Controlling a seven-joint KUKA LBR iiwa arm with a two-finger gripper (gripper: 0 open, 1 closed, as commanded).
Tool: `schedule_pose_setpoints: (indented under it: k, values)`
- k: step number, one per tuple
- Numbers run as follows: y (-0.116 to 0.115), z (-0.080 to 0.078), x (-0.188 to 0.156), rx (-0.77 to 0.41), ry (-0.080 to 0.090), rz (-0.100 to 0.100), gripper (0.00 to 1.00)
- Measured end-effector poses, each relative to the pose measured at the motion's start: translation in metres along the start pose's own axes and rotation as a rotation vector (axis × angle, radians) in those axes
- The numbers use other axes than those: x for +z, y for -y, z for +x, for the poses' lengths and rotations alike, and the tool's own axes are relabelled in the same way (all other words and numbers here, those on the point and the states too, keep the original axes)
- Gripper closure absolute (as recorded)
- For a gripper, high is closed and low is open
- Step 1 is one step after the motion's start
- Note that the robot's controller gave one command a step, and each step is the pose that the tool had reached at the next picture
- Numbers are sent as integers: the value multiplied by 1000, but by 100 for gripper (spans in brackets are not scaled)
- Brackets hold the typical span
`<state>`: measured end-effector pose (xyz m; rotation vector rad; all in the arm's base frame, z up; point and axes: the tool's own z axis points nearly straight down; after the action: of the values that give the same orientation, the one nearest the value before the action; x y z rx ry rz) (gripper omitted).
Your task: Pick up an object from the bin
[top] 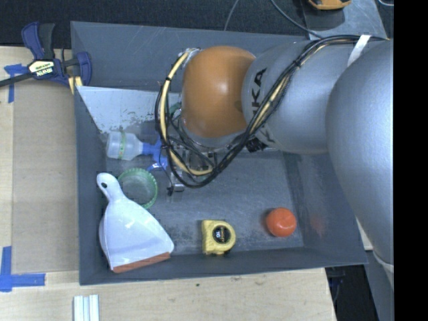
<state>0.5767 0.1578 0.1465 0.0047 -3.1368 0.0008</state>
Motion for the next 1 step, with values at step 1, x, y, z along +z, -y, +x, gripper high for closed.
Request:
schedule_pose_setpoints:
  k: [1]
  values:
    - [-80, -49, 24, -55, 7, -5, 0]
